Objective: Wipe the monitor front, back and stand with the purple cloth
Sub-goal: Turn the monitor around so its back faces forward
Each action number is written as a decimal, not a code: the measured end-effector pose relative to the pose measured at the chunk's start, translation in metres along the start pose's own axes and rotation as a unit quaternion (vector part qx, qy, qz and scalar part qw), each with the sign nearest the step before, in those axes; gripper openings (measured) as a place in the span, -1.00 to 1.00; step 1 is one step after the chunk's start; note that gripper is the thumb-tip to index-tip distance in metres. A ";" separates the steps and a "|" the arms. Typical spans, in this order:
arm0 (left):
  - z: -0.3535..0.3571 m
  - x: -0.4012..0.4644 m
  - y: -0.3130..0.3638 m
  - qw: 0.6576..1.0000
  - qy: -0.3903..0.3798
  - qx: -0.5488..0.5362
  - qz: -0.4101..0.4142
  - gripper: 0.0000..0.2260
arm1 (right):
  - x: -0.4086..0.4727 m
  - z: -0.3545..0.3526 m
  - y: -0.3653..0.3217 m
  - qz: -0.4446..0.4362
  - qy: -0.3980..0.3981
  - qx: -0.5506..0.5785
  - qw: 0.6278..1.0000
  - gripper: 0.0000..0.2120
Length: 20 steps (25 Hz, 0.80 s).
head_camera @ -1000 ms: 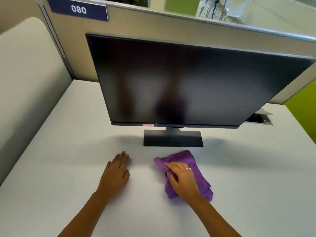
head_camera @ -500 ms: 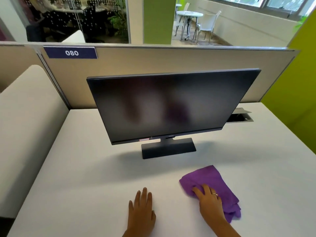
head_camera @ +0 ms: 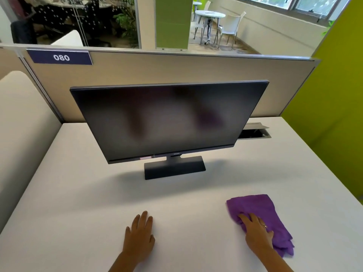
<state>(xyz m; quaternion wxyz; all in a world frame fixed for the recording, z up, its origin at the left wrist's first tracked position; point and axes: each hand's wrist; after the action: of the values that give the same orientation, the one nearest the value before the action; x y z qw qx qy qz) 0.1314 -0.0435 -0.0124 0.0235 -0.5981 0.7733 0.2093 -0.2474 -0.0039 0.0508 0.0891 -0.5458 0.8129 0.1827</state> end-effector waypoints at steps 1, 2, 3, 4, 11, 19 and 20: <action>-0.007 0.001 0.002 1.000 0.015 -0.004 0.005 -0.43 | 0.002 -0.005 0.002 -0.016 -0.010 0.012 1.000 -0.49; -0.017 0.004 0.006 0.999 0.049 -0.014 0.011 -0.48 | 0.005 -0.012 0.002 -0.031 -0.017 0.035 0.999 -0.51; -0.030 0.009 0.012 0.995 0.091 -0.029 0.019 -0.49 | 0.013 -0.020 0.002 -0.047 -0.011 0.068 0.997 -0.52; -0.047 0.016 0.020 0.989 0.136 -0.044 0.029 -0.50 | 0.021 -0.034 0.001 -0.064 0.015 0.110 0.992 -0.52; -0.226 0.069 0.112 0.911 0.401 -0.032 0.096 -0.50 | 0.099 -0.229 -0.015 -0.133 0.341 0.425 0.828 -0.61; -0.329 0.104 0.164 0.913 0.404 0.036 0.052 -0.43 | 0.145 -0.349 0.017 -0.181 0.438 0.346 0.810 -0.62; -0.329 0.108 0.169 0.920 0.389 0.037 0.040 -0.43 | 0.149 -0.349 0.019 -0.200 0.435 0.322 0.817 -0.63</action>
<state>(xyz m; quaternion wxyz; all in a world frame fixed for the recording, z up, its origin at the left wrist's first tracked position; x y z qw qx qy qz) 0.0127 -0.2249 0.3067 -0.2657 -0.5993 0.7521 -0.0678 -0.3036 -0.2619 0.3234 -0.0682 -0.6592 0.6525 -0.3674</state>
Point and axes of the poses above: each hand's wrist, its own x-axis towards the middle knuckle, its own z-axis out of the palm, y = z × x, and after that the axes turned 7 degrees about -x, right-handed
